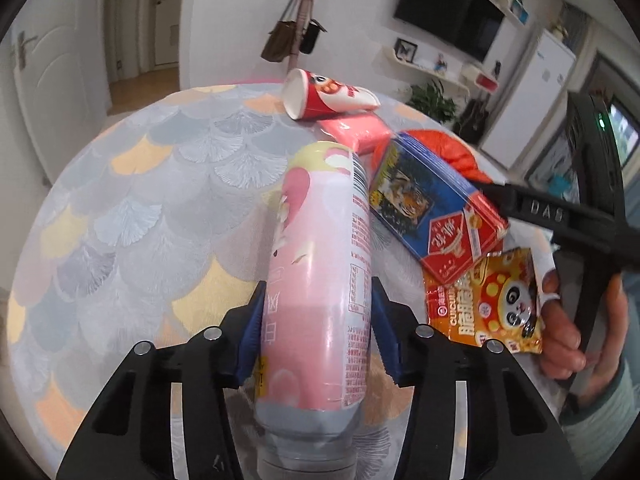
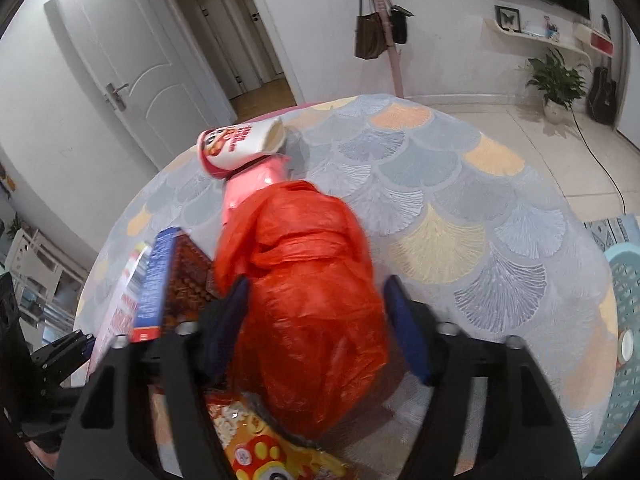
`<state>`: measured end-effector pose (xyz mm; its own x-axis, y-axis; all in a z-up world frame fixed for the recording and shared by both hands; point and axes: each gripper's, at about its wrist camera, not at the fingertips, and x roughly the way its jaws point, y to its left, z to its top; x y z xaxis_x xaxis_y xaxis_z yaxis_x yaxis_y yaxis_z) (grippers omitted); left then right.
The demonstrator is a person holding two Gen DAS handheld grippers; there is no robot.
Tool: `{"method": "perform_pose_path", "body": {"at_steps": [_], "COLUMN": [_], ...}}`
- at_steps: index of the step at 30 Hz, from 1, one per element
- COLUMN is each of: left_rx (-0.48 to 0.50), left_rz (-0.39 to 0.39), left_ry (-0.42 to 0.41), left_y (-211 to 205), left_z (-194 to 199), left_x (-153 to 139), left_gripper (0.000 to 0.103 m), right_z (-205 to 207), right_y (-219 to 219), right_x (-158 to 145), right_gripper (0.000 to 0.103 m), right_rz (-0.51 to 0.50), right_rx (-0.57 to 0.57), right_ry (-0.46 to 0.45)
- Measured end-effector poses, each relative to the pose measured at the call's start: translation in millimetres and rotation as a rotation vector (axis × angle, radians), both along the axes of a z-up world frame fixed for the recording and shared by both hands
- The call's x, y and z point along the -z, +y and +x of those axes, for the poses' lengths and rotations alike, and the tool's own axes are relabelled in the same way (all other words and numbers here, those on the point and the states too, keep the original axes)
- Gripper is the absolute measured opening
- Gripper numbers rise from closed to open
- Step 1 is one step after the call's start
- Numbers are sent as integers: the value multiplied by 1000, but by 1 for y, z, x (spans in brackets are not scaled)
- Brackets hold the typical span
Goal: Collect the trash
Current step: 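Grasp the red plastic bag with right tool while left tool grasps pink drink bottle, then carry bag and bottle over the basket and open both tools to drop them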
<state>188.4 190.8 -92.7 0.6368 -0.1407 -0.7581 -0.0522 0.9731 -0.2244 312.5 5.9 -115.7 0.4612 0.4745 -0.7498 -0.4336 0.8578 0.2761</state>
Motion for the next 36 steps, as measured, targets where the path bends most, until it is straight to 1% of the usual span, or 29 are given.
{"method": "perform_pose_path", "body": {"at_steps": [1,4,8,11,15,19,23,27,30,32,36], "left_rx": [-11,-30,-55,-77,-99,-95,-65,-15,47,95,182], "left_rz": [-5,-7,-31,-31,-46,-46,-45,-43,-42,-57,-58], "left_ry": [-5,-24,-73,-111,-153,-204,-250,-283,-308,-322,-315], "left_y": [1,1,4,4,7,2,-15,-39,-67,-85,-133], "left_z": [-2,-8,-23,-34,-46,-58,-65,-63,-56,-50,-32], "left_x": [0,-3,-14,-26,-42,-64,-85,-103,-113,-115,-114], "left_gripper": [47,47,47,47,47,47,47,47,46,46,46], "right_z": [-2,-12,-33,-51,-67,-79,-89,-99,-101,-103,-108], "right_y": [2,4,7,5,-9,-30,-62,-98,-124,-143,-179], "right_x": [-1,-5,-12,-22,-45,-68,-85,-97,-104,-105,-104], "right_gripper": [39,27,25,24,23,23,23,23,23,23,23], "right_rz": [1,1,-15,-1,28,45,64,56,30,-5,-20], "right_rx": [-10,-40,-66,-65,-21,42,111,192,243,279,344], "right_ry": [-6,-33,-81,-136,-206,-266,-307,-346,-362,-370,-376]}}
